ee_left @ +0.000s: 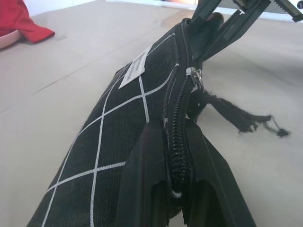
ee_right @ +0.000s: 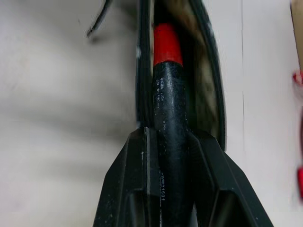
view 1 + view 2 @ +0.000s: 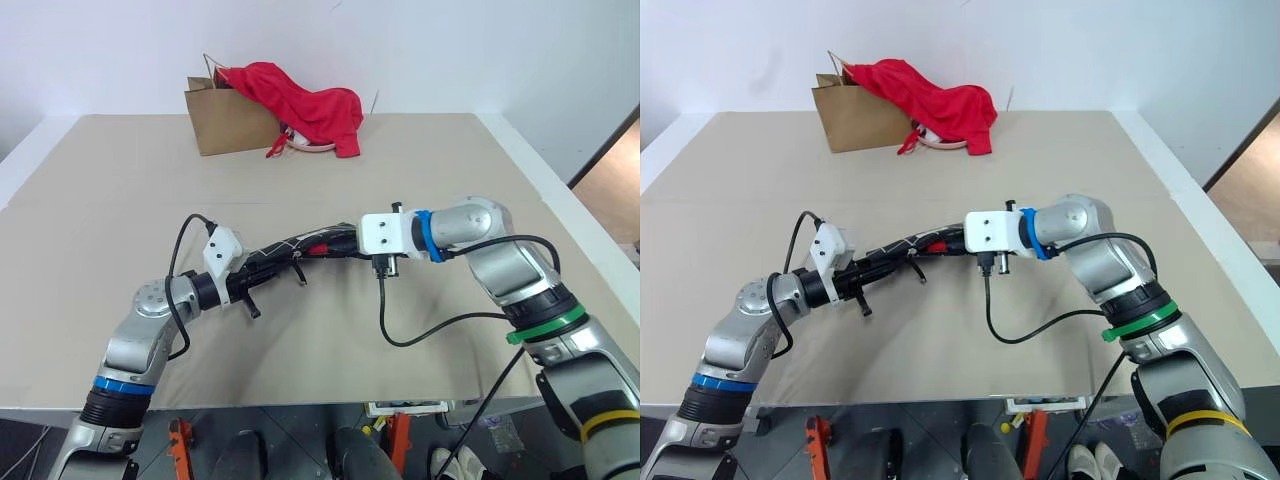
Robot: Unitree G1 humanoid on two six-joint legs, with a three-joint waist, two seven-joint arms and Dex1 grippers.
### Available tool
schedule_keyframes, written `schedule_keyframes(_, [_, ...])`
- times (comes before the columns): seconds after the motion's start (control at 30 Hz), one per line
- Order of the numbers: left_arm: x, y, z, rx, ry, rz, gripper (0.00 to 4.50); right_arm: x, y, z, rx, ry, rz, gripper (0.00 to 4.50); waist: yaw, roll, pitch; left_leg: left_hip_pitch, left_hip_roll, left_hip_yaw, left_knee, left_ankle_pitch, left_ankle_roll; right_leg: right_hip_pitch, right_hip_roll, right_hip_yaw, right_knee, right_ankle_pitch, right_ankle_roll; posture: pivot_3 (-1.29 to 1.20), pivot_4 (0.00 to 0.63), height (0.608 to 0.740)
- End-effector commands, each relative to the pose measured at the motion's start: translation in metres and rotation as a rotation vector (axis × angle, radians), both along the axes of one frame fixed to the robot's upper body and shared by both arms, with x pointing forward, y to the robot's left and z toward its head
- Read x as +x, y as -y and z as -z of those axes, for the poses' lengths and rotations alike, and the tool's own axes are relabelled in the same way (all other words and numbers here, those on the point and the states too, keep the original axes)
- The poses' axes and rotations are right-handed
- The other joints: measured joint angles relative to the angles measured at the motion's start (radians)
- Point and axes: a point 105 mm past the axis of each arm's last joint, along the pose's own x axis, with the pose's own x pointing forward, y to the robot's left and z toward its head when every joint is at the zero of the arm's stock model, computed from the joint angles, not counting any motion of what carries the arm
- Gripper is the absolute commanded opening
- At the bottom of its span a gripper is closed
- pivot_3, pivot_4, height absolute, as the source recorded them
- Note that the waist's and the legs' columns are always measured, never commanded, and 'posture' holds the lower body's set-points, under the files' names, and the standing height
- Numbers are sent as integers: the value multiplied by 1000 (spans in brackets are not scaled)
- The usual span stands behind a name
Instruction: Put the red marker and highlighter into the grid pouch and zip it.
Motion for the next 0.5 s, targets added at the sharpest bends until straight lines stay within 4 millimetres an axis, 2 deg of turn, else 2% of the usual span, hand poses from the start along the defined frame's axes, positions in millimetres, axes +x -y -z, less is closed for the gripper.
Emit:
schedule_keyframes(0.03, [-1, 3, -13, -4, 61, 16, 0, 0, -16, -7, -20, 43, -56, 603, 1, 0, 0, 0, 0, -1, 0, 0, 0, 0, 0, -1, 0, 0, 0, 0, 150, 740])
schedule_keyframes(0.1, [0, 3, -14, -5, 64, 15, 0, -1, -23, -6, -12, 34, -75, 603, 3, 0, 0, -1, 0, -1, 0, 0, 0, 0, 0, -2, 0, -1, -1, 0, 150, 740])
schedule_keyframes(0.13, [0, 3, -14, -6, 65, 13, 0, -2, -25, -5, -1, 25, -82, 1101, 3, 0, 0, -1, 0, -1, 0, 0, 0, 0, -1, -2, 0, -1, -1, 0, 150, 740])
schedule_keyframes(0.2, [-1, 2, -14, -6, 66, 10, 0, -3, -27, -4, 18, 6, -86, 1727, 4, 0, 0, -1, 0, -1, 0, 0, 0, 0, -1, -2, 0, -1, -1, 0, 150, 740])
schedule_keyframes(0.23, [-1, 1, -14, -6, 67, 9, 0, -3, -27, -4, 22, 1, -85, 2261, 3, 0, 0, -1, 0, -1, 0, 0, 0, 0, -1, -2, 0, -1, -1, 0, 150, 740])
schedule_keyframes(0.27, [-1, 1, -14, -6, 66, 7, 0, -1, -26, -5, 29, 6, -74, 2499, 3, 0, 0, -1, 0, -1, 0, 0, 0, 0, -1, -2, 0, 0, -1, 0, 150, 740])
schedule_keyframes(0.33, [-1, 0, -14, -7, 65, 6, 0, 5, -19, -6, 34, 33, -41, 3454, 3, 0, 0, -1, 0, -2, 1, 0, 0, 0, -1, -3, 1, 0, -1, 0, 150, 740])
schedule_keyframes(0.4, [-2, 0, -13, -7, 64, 6, 0, 8, -13, -7, 35, 42, -21, 4191, 3, 0, 0, -1, 0, -2, 1, 0, 0, 0, -1, -3, 1, 0, -1, 0, 150, 740])
schedule_keyframes(0.43, [-2, 0, -13, -7, 64, 6, 0, 9, -11, -7, 35, 42, -16, 4359, 3, 0, 0, -1, 0, -2, 1, 0, 0, 0, -1, -4, 1, 0, -1, 0, 150, 740])
schedule_keyframes(0.5, [-2, 1, -13, -9, 63, 9, 0, 9, -4, -9, 47, 40, 4, 4359, 3, 0, 0, -1, 0, -2, 1, 0, 0, 0, -1, -4, 1, 0, -1, 0, 150, 740])
